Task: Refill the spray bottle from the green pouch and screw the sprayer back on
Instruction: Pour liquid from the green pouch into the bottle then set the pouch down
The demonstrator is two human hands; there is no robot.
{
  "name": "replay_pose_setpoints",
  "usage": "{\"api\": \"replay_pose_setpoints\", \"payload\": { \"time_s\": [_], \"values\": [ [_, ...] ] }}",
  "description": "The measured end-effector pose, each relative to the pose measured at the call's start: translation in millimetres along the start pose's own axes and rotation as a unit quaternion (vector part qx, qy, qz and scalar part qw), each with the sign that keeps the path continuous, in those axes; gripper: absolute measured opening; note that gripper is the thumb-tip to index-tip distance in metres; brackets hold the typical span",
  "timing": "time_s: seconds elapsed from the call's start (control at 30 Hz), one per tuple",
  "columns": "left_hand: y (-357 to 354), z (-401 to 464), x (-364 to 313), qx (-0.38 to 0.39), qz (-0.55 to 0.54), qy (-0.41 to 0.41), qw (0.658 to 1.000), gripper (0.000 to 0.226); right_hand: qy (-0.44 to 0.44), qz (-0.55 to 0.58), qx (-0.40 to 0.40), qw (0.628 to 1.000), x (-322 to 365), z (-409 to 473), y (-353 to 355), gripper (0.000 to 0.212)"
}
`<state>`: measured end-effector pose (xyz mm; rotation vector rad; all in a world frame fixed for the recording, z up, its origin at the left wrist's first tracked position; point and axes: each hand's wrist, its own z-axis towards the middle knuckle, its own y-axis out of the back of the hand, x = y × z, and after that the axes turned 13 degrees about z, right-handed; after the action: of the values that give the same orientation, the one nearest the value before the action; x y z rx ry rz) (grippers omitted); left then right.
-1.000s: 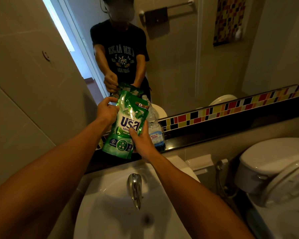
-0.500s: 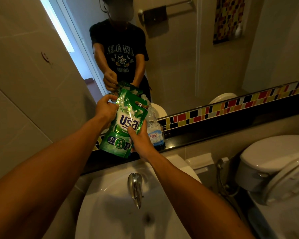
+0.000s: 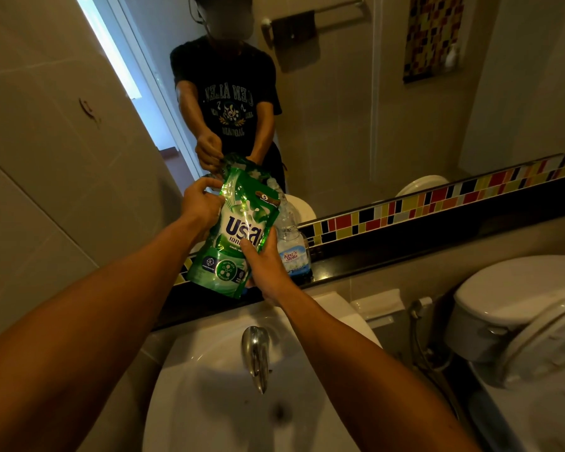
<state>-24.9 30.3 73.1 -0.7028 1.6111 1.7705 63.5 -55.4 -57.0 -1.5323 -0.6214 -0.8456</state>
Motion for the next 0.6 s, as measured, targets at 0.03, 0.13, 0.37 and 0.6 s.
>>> {"api": "replay_pose_setpoints", "payload": {
  "time_s": [0.03,0.13,0.37,0.6],
  "values": [
    [0.3,-0.2,-0.6,0.001,0.001,0.001,1.0,0.026,0.001,0.002,0.0,1.0,-0.4,0.4,-0.2,0.071],
    [1.6,-0.1,-2.8,-0.001,0.004,0.004,1.0,0.026,0.005,0.007,0.0,1.0,-0.3,1.3,-2.0,0.069],
    [4.9,-1.8,-8.2,0.0,0.007,0.0,1.0,0.025,-0.001,0.008,-0.004,1.0,0.8,0.9,-5.1,0.068],
    [5.8,-3.1,-9.7,-0.003,0.006,0.001,1.0,0.025,0.002,0.014,-0.005,1.0,1.6,0.7,-6.9,0.068]
  ]
}}
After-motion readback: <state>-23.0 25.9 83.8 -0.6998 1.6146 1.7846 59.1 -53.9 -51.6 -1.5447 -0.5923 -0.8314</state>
